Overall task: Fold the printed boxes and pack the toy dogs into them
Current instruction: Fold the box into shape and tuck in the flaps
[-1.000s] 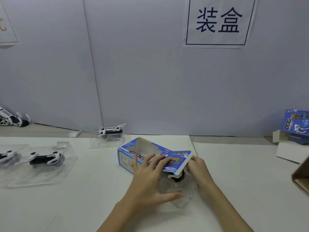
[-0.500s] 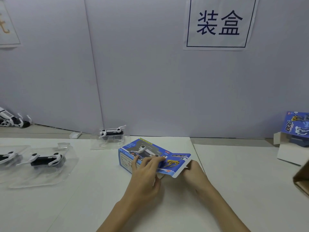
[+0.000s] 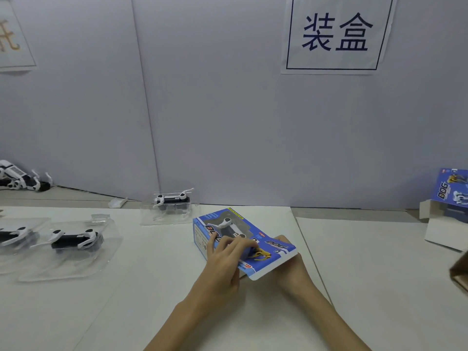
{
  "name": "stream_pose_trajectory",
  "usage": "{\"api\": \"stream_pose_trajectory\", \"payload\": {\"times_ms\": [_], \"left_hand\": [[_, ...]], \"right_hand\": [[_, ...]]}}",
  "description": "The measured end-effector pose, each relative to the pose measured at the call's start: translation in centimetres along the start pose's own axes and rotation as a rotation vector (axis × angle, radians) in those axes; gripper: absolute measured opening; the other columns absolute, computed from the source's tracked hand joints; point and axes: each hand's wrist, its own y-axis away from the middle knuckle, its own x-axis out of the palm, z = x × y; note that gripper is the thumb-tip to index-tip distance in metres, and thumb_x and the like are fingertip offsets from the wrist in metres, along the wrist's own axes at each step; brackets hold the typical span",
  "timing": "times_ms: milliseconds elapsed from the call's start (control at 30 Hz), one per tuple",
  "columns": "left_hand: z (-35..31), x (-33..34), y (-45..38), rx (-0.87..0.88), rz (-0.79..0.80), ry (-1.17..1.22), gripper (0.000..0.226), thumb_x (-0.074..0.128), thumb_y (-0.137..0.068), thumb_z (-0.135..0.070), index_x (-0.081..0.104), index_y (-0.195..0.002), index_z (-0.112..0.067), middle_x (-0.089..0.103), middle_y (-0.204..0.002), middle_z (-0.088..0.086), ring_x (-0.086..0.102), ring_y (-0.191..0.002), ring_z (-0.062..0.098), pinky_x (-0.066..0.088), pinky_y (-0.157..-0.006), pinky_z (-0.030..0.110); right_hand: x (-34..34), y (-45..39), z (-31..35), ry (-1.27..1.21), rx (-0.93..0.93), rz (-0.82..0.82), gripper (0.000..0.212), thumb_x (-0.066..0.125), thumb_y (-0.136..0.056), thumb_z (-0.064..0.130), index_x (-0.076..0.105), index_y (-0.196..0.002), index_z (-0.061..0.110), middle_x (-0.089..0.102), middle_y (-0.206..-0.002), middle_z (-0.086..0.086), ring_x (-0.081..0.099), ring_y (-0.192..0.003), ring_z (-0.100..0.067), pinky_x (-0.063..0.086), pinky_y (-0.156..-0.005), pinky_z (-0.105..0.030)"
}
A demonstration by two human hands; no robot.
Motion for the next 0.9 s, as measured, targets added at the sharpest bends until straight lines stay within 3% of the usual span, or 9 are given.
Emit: {"api": "stream_pose_trajectory", "payload": {"times_ms": [67, 133, 200, 300, 467, 567, 667, 800, 900], "left_hand": [[-0.1, -0.2, -0.1, 0.017, -0.022, 0.043, 0.044, 0.064, -0.087, -0.021, 0.056, -0.129, -0.032, 0.065, -0.133, -0.006, 0.054, -0.125, 0.024, 0.020, -0.122, 0.064], [-0.3, -0.2, -0.2, 0.039, -0.066, 0.073, 0.045, 0.069, -0.086, -0.021, 0.055, -0.126, -0.036, 0.067, -0.130, -0.007, 0.057, -0.124, 0.023, 0.024, -0.120, 0.066], [-0.2, -0.1, -0.1, 0.060, -0.149, 0.108, 0.045, 0.066, -0.086, -0.009, 0.063, -0.127, -0.029, 0.068, -0.129, -0.011, 0.056, -0.126, 0.017, 0.028, -0.118, 0.066], [0.1, -0.5, 0.1, 0.074, -0.259, 0.236, 0.051, 0.069, -0.091, -0.014, 0.056, -0.140, -0.019, 0.056, -0.144, -0.019, 0.044, -0.141, 0.010, 0.034, -0.119, 0.059], [1.0, -1.2, 0.1, 0.232, -0.264, 0.122, 0.117, 0.091, -0.072, -0.058, 0.022, -0.161, -0.027, 0.029, -0.167, -0.007, 0.027, -0.156, 0.021, 0.018, -0.127, 0.053], [1.4, -0.9, -0.1, 0.149, -0.361, 0.274, 0.106, 0.089, -0.081, -0.036, 0.018, -0.160, -0.041, 0.034, -0.161, -0.012, 0.043, -0.145, 0.021, 0.049, -0.112, 0.039], [1.1, -1.1, -0.4, 0.125, -0.480, 0.384, 0.090, 0.083, -0.088, -0.042, 0.023, -0.156, -0.040, 0.042, -0.154, -0.017, 0.051, -0.136, 0.011, 0.052, -0.097, 0.016], [0.3, -2.2, -0.6, 0.048, -0.497, 0.544, 0.075, 0.075, -0.095, -0.038, 0.027, -0.154, -0.037, 0.048, -0.153, -0.004, 0.058, -0.133, 0.022, 0.059, -0.096, 0.040], [-0.1, -2.9, -0.7, -0.028, -0.443, 0.631, 0.063, 0.068, -0.101, -0.031, 0.034, -0.153, -0.042, 0.049, -0.149, -0.028, 0.058, -0.132, 0.010, 0.059, -0.096, 0.031]], "right_hand": [[0.2, -0.1, 0.3, -0.030, -0.051, -0.020, 0.076, 0.090, -0.056, 0.063, 0.052, -0.091, 0.008, 0.071, -0.097, -0.021, 0.069, -0.081, -0.024, 0.057, -0.081, -0.044], [0.6, -0.3, 0.1, 0.101, -0.074, -0.123, 0.030, 0.085, -0.083, 0.015, 0.055, -0.086, 0.017, 0.071, -0.092, -0.016, 0.068, -0.084, -0.025, 0.058, -0.072, -0.024], [0.3, -0.7, -0.6, 0.290, -0.113, -0.205, 0.036, 0.068, -0.092, -0.008, 0.059, -0.082, 0.026, 0.065, -0.083, 0.006, 0.066, -0.086, -0.024, 0.049, -0.063, -0.015], [0.4, -0.7, 0.4, 0.413, -0.253, -0.326, 0.019, 0.060, -0.097, 0.001, 0.063, -0.091, 0.019, 0.065, -0.082, 0.015, 0.062, -0.074, -0.014, 0.039, -0.059, -0.009], [-0.4, -0.2, 2.3, 0.191, -0.390, -0.440, 0.023, 0.070, -0.098, 0.027, 0.063, -0.078, 0.018, 0.061, -0.068, 0.001, 0.044, -0.060, -0.011, 0.036, -0.055, -0.018], [-0.7, 0.5, 3.6, 0.100, -0.442, -0.449, 0.016, 0.069, -0.098, 0.035, 0.070, -0.087, 0.024, 0.067, -0.074, 0.005, 0.051, -0.064, -0.016, 0.042, -0.061, -0.022], [-0.1, 1.4, 4.8, 0.064, -0.503, -0.445, 0.025, 0.062, -0.100, 0.046, 0.070, -0.095, 0.023, 0.066, -0.077, 0.012, 0.057, -0.067, -0.007, 0.044, -0.063, -0.015], [1.1, 2.4, 5.2, 0.139, -0.542, -0.358, 0.044, 0.047, -0.100, 0.053, 0.065, -0.118, 0.018, 0.065, -0.109, 0.004, 0.067, -0.100, -0.014, 0.058, -0.080, -0.026], [1.6, 2.5, 4.8, 0.173, -0.554, -0.230, 0.048, 0.048, -0.105, 0.047, 0.053, -0.147, 0.023, 0.062, -0.131, 0.005, 0.063, -0.120, -0.017, 0.059, -0.095, -0.039]]}}
